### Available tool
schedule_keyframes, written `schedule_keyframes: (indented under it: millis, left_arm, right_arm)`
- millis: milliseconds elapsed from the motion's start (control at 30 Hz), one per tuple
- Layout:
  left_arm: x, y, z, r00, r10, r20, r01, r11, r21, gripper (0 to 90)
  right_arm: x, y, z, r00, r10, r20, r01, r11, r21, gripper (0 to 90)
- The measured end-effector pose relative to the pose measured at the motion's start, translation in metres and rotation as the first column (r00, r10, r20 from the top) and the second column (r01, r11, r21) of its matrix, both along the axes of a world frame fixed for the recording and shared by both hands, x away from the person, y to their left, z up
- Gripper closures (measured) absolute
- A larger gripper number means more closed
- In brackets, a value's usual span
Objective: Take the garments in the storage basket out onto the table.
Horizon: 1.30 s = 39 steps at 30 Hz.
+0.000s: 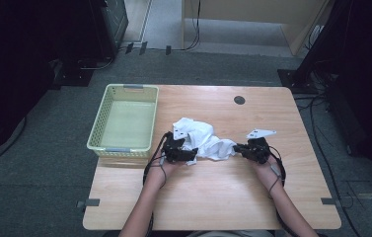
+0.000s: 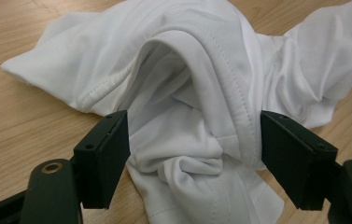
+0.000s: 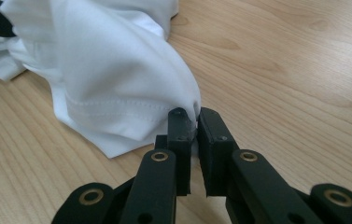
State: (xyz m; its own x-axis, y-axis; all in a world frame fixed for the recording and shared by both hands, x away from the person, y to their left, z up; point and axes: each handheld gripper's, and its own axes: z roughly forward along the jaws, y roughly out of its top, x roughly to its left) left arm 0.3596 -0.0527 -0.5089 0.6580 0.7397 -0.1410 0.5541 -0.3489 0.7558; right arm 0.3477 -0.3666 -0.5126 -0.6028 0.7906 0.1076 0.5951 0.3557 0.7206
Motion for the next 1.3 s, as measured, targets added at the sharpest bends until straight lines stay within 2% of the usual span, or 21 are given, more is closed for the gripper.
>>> schedule_keyframes:
  millis: [400, 533, 633, 933, 1067, 1300]
  left_arm:
    - [-0.001, 0.006, 0.008, 0.9999, 0.006, 0.015, -0.006, 0.9994, -0.035, 26.4]
    - [-0.001, 0.009, 0.011, 0.9999, 0.012, 0.010, -0.011, 0.9978, -0.066, 26.4]
    - [0.000, 0.010, 0.011, 0.9999, 0.011, 0.008, -0.010, 0.9978, -0.065, 26.4]
    - [0.001, 0.011, 0.006, 0.9998, 0.021, 0.002, -0.020, 0.9989, -0.042, 26.4]
    - [0.001, 0.011, 0.002, 0.9997, 0.023, 0.007, -0.023, 0.9997, -0.010, 26.4]
    - [0.002, 0.009, -0.002, 0.9997, 0.023, 0.009, -0.024, 0.9995, 0.019, 26.4]
  right_arm:
    - [0.005, -0.016, -0.002, 0.9986, -0.046, -0.028, 0.046, 0.999, 0.005, 84.5]
    - [0.006, -0.021, -0.003, 0.9975, -0.063, -0.031, 0.063, 0.998, 0.006, 84.4]
    - [0.007, -0.026, -0.004, 0.9967, -0.074, -0.033, 0.074, 0.997, 0.009, 84.1]
    - [0.010, -0.037, -0.005, 0.9932, -0.107, -0.045, 0.108, 0.994, 0.014, 83.0]
    - [0.011, -0.040, -0.006, 0.9923, -0.115, -0.045, 0.116, 0.993, 0.009, 83.2]
    - [0.012, -0.047, -0.006, 0.9897, -0.135, -0.048, 0.135, 0.991, 0.005, 85.1]
